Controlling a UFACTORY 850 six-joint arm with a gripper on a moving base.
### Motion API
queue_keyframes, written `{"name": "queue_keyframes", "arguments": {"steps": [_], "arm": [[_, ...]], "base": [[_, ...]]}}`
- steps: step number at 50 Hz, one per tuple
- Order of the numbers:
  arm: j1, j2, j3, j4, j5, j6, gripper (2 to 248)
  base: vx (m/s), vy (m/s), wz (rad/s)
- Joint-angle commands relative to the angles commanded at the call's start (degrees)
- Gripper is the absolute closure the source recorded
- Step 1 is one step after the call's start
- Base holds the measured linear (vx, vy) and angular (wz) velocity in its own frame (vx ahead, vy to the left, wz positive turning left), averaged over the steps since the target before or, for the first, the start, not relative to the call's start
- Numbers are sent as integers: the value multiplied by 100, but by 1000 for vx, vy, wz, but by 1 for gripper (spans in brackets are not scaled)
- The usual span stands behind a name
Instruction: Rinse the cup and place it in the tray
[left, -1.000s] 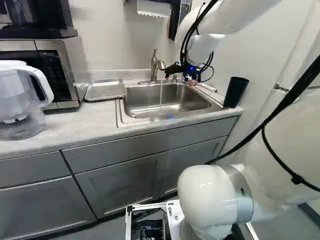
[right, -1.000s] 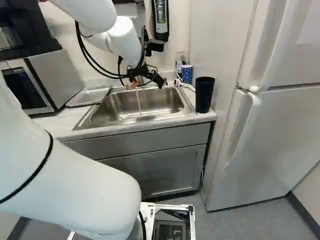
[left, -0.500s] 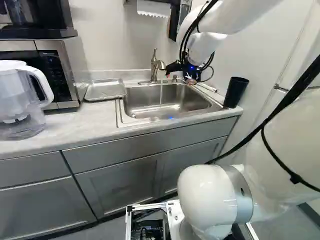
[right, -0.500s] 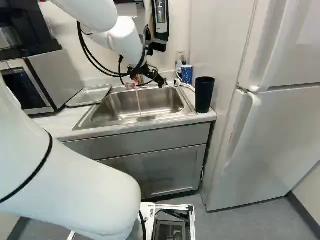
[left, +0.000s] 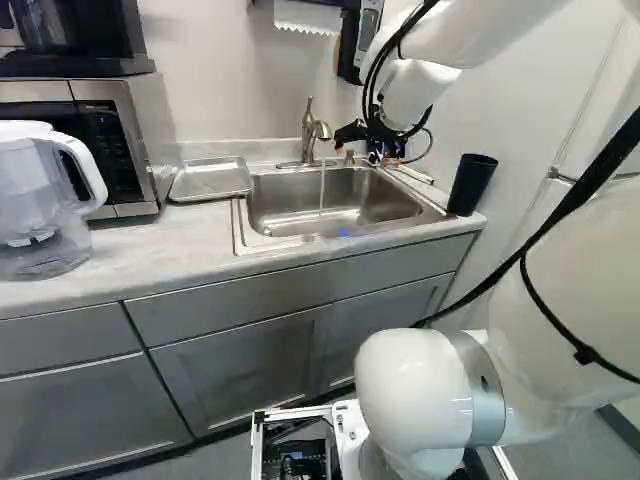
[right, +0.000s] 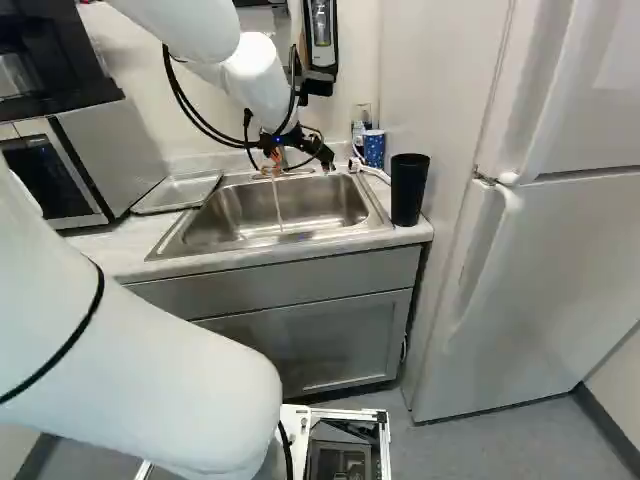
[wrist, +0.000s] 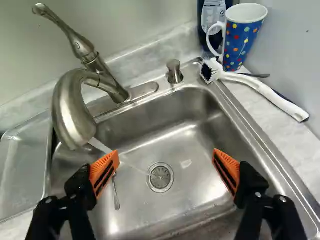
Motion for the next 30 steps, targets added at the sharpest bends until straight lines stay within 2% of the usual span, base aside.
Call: {"name": "queue_keyframes", "arguments": {"steps": [3, 30], "arm": [[0, 0, 0, 94, 53, -137, 3], [0, -5, 2, 896, 595, -137, 3]], "base": [[0, 0, 0], [0, 0, 0]]}}
